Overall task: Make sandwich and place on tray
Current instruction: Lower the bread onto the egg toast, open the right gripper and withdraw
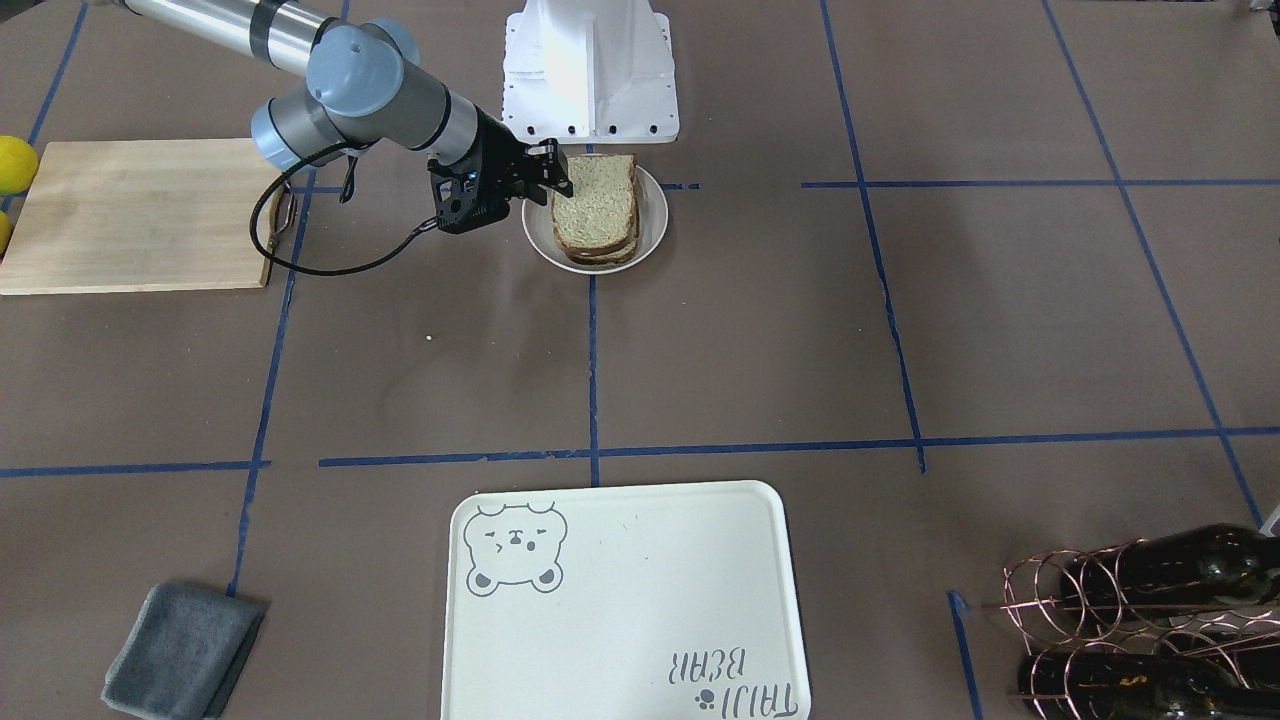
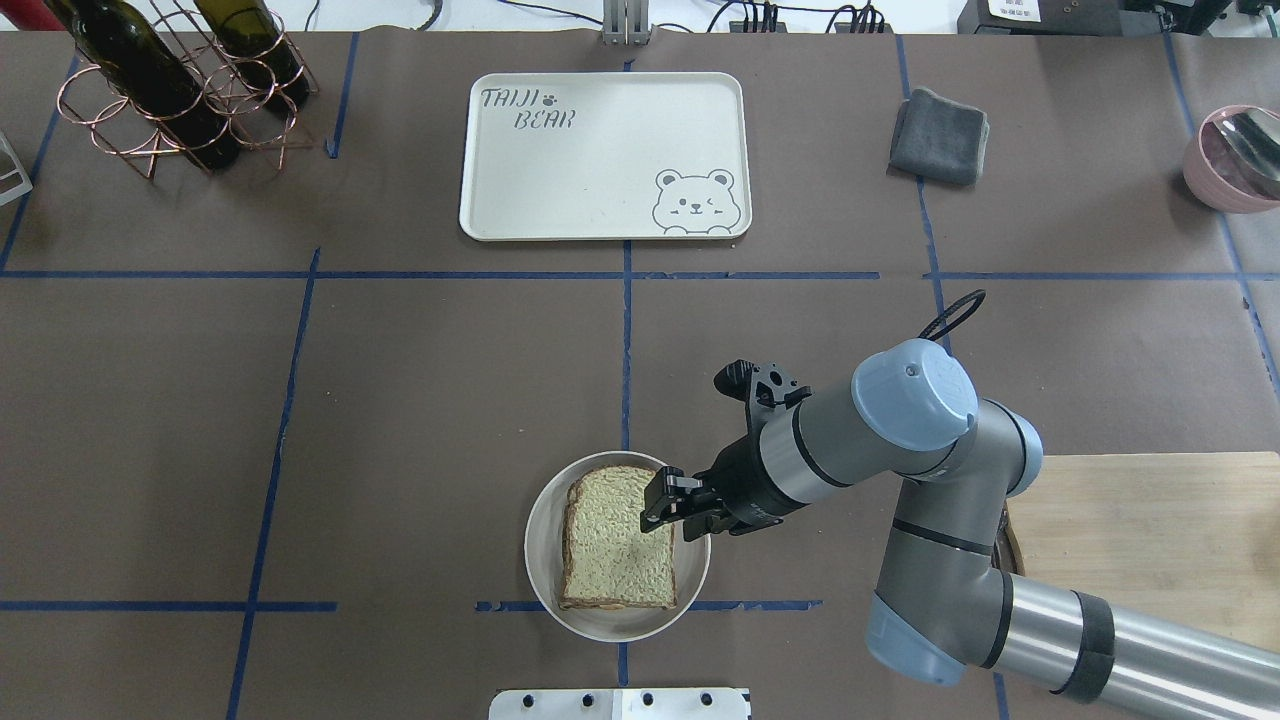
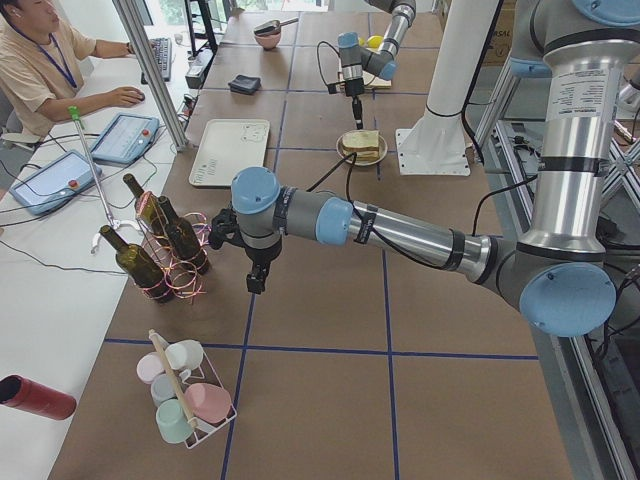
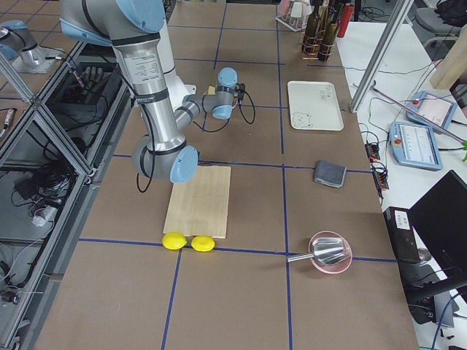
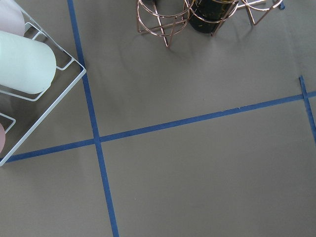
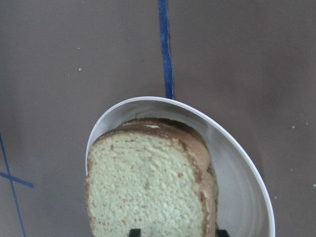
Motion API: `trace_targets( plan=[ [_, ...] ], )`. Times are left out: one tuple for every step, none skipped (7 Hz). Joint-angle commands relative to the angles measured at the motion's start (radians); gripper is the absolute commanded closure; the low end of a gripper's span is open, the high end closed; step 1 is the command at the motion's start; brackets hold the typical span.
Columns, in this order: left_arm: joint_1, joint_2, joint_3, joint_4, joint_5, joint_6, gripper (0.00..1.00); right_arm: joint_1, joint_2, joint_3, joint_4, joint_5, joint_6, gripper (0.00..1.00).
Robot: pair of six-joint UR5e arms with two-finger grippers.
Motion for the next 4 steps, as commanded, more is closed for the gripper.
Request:
trace_targets(
  plan=[
    [0.032,-0.003,-0.004,-0.005,-0.003,0.001,0.00,0.000,-0.002,0.008,0.000,-0.004,-0.001,0.26],
    [0.093,-0.003,-0.009,-0.044,-0.038,-0.021,0.00,0.006,-0.006,0.013,-0.003,-0.007,-0.001,0.26],
    [0.158,-0.005,-0.024,-0.119,-0.066,-0.168,0.00,0.024,-0.014,0.014,-0.003,-0.006,-0.003,0.27],
    [0.281,-0.005,-0.057,-0.264,-0.066,-0.398,0.00,0.038,-0.015,0.025,-0.003,-0.003,-0.003,0.27]
  ],
)
